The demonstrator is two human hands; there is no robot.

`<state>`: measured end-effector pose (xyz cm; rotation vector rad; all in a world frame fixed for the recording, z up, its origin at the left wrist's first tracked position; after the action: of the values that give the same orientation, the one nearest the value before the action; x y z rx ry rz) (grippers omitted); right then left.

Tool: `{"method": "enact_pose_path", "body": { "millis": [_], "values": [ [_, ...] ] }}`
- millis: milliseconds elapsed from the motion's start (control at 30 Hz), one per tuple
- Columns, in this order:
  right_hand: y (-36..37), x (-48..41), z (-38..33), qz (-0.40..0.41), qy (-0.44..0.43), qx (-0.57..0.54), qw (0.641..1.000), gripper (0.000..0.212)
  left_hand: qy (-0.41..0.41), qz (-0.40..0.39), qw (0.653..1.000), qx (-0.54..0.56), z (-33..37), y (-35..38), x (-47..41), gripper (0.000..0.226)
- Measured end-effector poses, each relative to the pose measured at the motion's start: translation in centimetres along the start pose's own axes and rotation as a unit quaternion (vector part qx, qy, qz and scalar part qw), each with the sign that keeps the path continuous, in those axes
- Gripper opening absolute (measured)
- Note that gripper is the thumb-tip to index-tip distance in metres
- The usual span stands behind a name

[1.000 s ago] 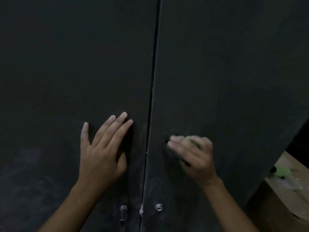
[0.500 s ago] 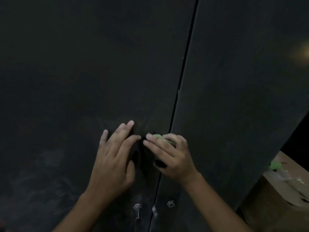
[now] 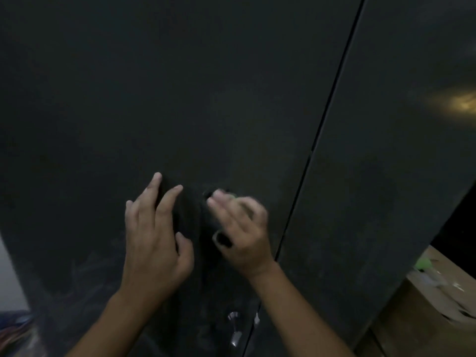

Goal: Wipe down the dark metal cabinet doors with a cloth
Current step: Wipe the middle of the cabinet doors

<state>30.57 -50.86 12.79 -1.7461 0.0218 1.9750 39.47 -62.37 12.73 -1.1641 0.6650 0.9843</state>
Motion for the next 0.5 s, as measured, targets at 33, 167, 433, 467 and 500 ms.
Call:
{"method": "enact_pose_path", "body": {
  "millis": [33,167,433,467,500],
  "values": [
    [1.1,1.2,-1.4,-0.030,-0.029,-0.004,0.999,0.042,0.000,-0.010,1.000,-0.005,-0.4,0.1,0.1,0.077],
    [2.6,3.9,-3.1,-0.134,-0.104,0.001,0.986,0.043,-0.001,-0.050,0.998,-0.024,-2.0,0.0,0.9,0.080],
    [-3.0,-5.1,2.3,0.097,0.149,0.018,0.984,0.055,-0.028,-0.053,0.998,-0.024,-4.8,-2.1,1.8,0.081],
    [-2.2,-5.8,1.0,0.089,0.125,0.013,0.988,0.053,-0.028,-0.053,0.998,-0.018,-4.8,-2.1,1.9,0.081],
    [-1.2,-6.2,-0.6,0.071,0.087,0.003,0.994,0.052,-0.028,-0.052,0.998,-0.010,-4.9,-2.1,2.0,0.081]
  ]
}}
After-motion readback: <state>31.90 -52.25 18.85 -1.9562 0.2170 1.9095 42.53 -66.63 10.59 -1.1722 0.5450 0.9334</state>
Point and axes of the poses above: each hand's wrist, its own x-axis away from the middle knuckle, its own y-axis out of the palm, z = x × y, the point moved 10 cm from there along -x, towards the middle knuckle, and after that the axes turned 3 degrees about y, right-handed, at the moved point
